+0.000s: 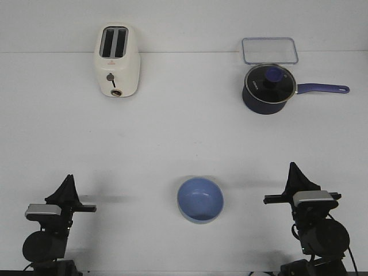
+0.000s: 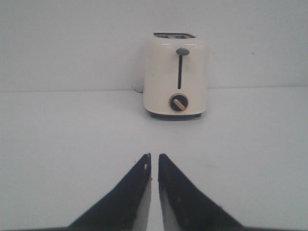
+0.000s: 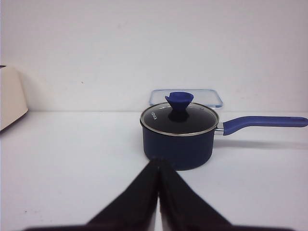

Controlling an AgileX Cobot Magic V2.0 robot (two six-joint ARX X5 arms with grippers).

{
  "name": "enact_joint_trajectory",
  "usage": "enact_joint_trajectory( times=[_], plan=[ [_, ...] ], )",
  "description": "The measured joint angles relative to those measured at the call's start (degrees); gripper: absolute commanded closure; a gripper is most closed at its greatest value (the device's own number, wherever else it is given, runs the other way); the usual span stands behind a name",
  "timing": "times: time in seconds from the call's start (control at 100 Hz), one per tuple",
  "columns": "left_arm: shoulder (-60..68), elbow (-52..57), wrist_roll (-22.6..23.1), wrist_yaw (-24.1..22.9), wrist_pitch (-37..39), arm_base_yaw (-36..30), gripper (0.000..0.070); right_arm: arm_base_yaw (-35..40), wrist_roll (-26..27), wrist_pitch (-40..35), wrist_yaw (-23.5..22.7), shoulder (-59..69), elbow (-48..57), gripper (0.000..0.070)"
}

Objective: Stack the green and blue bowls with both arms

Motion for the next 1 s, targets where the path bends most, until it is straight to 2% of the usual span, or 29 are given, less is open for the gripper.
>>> enact_joint_trajectory(
  times=[1.0],
  plan=[
    [0.02, -0.44, 0.15, 0.04, 0.11, 0.63, 0.0686, 0.0, -0.04, 1.49, 0.0, 0.0, 0.0, 0.07]
  ],
)
